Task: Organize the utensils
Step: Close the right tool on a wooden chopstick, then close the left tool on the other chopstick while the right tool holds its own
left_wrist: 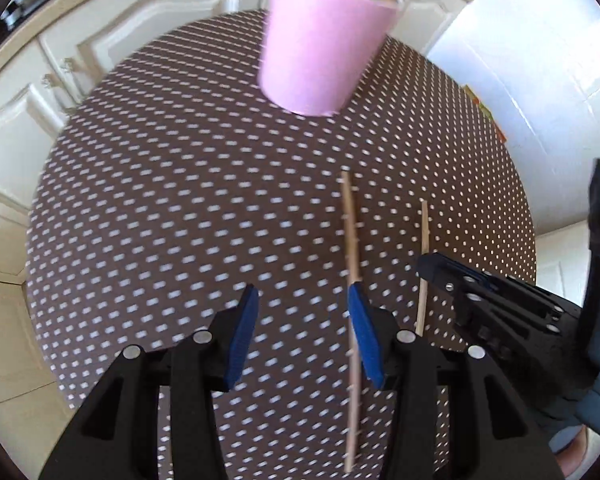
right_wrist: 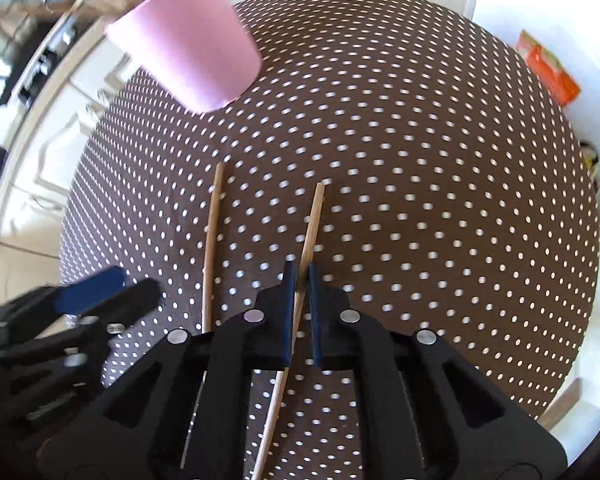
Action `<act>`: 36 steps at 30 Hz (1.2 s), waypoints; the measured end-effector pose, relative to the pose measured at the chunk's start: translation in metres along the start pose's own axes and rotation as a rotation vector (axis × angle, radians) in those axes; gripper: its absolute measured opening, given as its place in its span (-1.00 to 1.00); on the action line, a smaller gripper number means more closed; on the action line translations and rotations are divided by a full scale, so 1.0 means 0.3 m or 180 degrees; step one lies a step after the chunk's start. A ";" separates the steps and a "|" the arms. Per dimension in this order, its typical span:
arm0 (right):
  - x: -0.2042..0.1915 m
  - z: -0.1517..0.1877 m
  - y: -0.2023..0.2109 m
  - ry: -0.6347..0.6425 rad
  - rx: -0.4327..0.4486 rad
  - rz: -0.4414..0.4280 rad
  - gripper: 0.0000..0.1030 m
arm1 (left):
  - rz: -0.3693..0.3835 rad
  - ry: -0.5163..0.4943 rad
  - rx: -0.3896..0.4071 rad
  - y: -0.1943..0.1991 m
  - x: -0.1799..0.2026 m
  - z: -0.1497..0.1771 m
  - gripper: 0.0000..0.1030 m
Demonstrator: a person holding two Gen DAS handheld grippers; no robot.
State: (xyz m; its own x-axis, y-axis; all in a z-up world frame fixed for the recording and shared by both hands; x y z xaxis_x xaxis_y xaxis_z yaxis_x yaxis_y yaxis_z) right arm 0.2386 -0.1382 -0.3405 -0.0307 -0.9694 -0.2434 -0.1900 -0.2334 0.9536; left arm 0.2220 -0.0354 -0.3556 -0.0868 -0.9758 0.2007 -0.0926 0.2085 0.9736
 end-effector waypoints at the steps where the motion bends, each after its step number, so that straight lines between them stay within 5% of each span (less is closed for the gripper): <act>1: 0.018 -0.011 0.008 -0.0060 0.0015 -0.0046 -0.86 | -0.0023 -0.0019 -0.0028 -0.016 0.017 -0.011 -0.10; 5: 0.065 -0.045 0.042 -0.0145 0.0025 -0.0174 -0.87 | -0.0102 -0.0025 -0.0188 -0.079 0.065 -0.044 -0.10; 8: 0.072 -0.072 0.069 -0.0146 0.0041 -0.0254 -0.87 | -0.0283 -0.0104 -0.0085 -0.091 0.092 -0.076 -0.10; 9: 0.078 -0.076 0.075 -0.0147 0.0044 -0.0276 -0.87 | -0.0346 -0.0073 0.0006 -0.088 0.095 -0.090 -0.23; 10: 0.078 -0.087 0.090 -0.0144 0.0055 -0.0310 -0.87 | -0.0354 -0.0022 0.0042 -0.090 0.095 -0.096 -0.73; 11: 0.083 -0.093 0.110 -0.0131 0.0060 -0.0331 -0.87 | -0.0382 0.0015 0.0087 -0.089 0.095 -0.100 -0.88; 21: 0.194 -0.019 0.139 -0.0162 -0.0083 -0.0195 -0.83 | -0.0316 0.0103 0.0171 -0.053 0.068 -0.048 -0.90; 22: 0.201 -0.014 0.132 -0.0193 -0.0133 -0.0167 -0.77 | -0.0305 0.0104 0.0161 -0.051 0.066 -0.039 -0.90; 24: 0.203 -0.008 0.112 -0.0245 -0.0144 -0.0185 -0.24 | -0.0290 0.0089 0.0142 -0.037 0.048 -0.009 -0.90; 26: 0.208 -0.003 0.096 -0.0274 -0.0130 -0.0100 0.04 | -0.0296 0.0062 0.0149 -0.026 0.042 0.015 -0.90; 31: 0.163 0.017 0.078 0.0157 0.0059 0.0456 -0.03 | -0.0242 0.0129 0.0144 0.023 -0.001 0.091 -0.90; 33: 0.147 0.033 0.077 0.0373 0.0184 0.0848 -0.31 | -0.0221 0.0184 0.0144 0.031 -0.025 0.112 -0.90; 36: 0.114 0.051 0.076 0.0470 0.0335 0.0865 -0.56 | -0.0217 0.0258 0.0150 0.060 -0.066 0.141 -0.90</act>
State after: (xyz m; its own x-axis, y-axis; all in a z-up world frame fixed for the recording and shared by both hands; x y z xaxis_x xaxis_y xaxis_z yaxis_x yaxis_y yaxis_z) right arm 0.2182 -0.1754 -0.3296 0.0471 -0.9975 0.0531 -0.2951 0.0369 0.9548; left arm 0.1802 -0.0094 -0.3466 0.0015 -0.9895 0.1442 -0.1423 0.1425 0.9795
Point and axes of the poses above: each gripper's, at about its wrist camera, not at the fingertips, and y roughly against the way its jaws point, x to its right, z to its underside, the point moved 8 cm from there along -y, roughly the way its jaws point, and after that the axes turned 3 degrees about -x, right-handed, at the moved point
